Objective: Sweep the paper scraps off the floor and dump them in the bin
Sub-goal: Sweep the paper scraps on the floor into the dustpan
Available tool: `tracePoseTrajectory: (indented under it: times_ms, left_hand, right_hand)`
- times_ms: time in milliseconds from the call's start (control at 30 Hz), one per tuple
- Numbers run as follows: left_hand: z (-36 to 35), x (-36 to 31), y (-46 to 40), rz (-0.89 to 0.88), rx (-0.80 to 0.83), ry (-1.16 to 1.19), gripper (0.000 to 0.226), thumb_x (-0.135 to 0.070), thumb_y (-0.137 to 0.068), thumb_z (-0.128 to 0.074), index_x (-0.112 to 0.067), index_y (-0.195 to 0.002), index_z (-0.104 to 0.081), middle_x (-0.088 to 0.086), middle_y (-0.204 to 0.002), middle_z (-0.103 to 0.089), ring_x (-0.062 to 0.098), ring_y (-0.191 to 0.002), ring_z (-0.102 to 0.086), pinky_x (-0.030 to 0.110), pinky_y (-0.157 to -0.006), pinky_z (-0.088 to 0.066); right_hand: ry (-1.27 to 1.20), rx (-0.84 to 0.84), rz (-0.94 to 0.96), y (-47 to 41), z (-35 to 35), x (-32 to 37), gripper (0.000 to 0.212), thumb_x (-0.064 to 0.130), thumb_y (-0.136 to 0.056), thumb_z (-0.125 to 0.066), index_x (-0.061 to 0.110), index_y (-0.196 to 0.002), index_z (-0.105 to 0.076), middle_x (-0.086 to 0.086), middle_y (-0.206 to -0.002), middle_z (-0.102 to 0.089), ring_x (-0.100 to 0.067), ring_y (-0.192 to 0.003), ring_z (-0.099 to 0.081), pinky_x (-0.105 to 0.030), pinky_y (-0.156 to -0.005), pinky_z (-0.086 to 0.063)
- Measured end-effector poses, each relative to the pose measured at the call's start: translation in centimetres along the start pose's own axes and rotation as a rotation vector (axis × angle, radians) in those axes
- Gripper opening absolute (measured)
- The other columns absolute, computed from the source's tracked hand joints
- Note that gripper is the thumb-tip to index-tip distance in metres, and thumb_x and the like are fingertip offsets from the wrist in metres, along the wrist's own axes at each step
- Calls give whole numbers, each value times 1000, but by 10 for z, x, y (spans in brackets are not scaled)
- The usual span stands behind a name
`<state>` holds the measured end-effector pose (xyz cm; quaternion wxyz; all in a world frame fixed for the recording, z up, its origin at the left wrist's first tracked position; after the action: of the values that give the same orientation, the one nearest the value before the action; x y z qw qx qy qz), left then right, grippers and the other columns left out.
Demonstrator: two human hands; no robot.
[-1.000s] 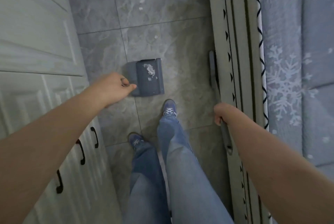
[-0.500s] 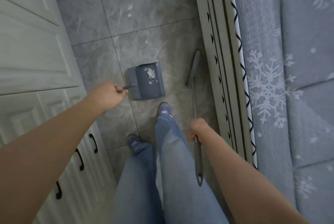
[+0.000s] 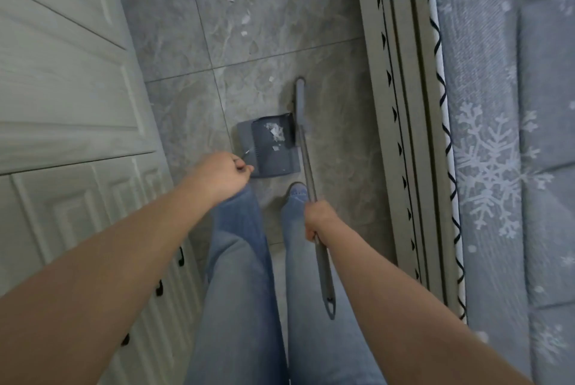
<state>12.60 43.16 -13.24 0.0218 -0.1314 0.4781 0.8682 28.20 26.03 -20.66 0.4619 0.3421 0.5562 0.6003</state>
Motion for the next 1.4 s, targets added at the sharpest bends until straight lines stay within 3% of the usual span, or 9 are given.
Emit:
tracePoseTrajectory:
  times_ms: [100,167,267,367,533,633,833,1100,1400]
  left_hand:
    - [3,4,1,-5,23,28,37,-33,-97,-53,-3,-84,-70,15,-88,-70,33,-92,-65,28,-70,-43]
    - [4,7,2,-14,50,30,38,-35,-96,-52,-4,-79,-67,15,-90,-70,34,-93,-65,31,-74,-48]
    - [4,10,1,-15,91,50,36,-36,-95,-50,-8,-81,-66,11,-89,-67,33,-84,-64,28,-65,-49]
    - [9,19,-3,-25,111,74,33,-38,-93,-50,-13,-74,-61,9,-78,-63,33,-85,-65,29,-67,-53]
    - [41,68,-4,-17,39,140,44,-37,-93,-53,-13,-58,-39,0,-60,-47,33,-81,-60,35,-71,-50]
    - [71,99,1,12,-16,251,42,-35,-94,-55,-9,-61,-51,3,-61,-55,32,-79,-62,31,-65,-46]
    - [101,147,10,60,-33,361,39,-35,-93,-56,-2,-73,-57,7,-53,-51,30,-52,-52,29,-50,-39]
    - [124,197,1,135,-55,498,34,-33,-95,-55,-8,-73,-59,4,-57,-49,26,-63,-53,29,-51,-32]
    - [132,210,-22,142,-16,434,37,-41,-97,-49,-13,-74,-58,0,-60,-50,12,-55,-47,26,-50,-37]
  right_hand:
    - [249,-97,-6,13,9,4,31,16,-86,-64,0,-113,-62,-17,-122,-61,-13,-104,-66,-23,-79,-53]
    - [368,-86,-38,22,19,14,12,12,-79,-69,3,-81,-63,-18,-108,-64,-22,-111,-63,-28,-78,-50]
    - [286,1,-77,17,27,28,6,8,-84,-63,5,-80,-66,-8,-84,-72,-25,-85,-66,-22,-65,-49]
    - [53,-43,-14,7,35,45,32,2,-93,-47,14,-64,-42,-1,-43,-53,-17,-55,-43,-23,-50,-43]
    - [-64,-182,52,27,30,82,35,24,-98,-40,12,-65,-42,-9,-62,-47,-20,-51,-45,-28,-47,-39]
    - [-78,-196,123,42,24,127,31,27,-98,-40,10,-73,-47,-10,-62,-48,-21,-48,-45,-29,-46,-38]
    - [-215,59,136,67,-26,229,32,29,-99,-40,16,-70,-34,-2,-47,-28,-10,-33,-21,-12,-34,-20]
    - [-123,309,15,50,-134,317,41,33,-101,-36,19,-63,-33,5,-36,-25,-5,-26,-20,-8,-37,-17]
    - [85,280,-2,10,-183,372,35,23,-99,-33,16,-65,-36,-2,-40,-33,-11,-36,-26,-16,-39,-24]
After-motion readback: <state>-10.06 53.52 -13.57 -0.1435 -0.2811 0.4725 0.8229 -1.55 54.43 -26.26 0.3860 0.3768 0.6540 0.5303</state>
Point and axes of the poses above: each hand's wrist, its own y-axis away from the middle knuckle, its own z-axis out of the back of the hand, x = y × z, the point moved 9 cm from there along -y, towards the middle knuckle
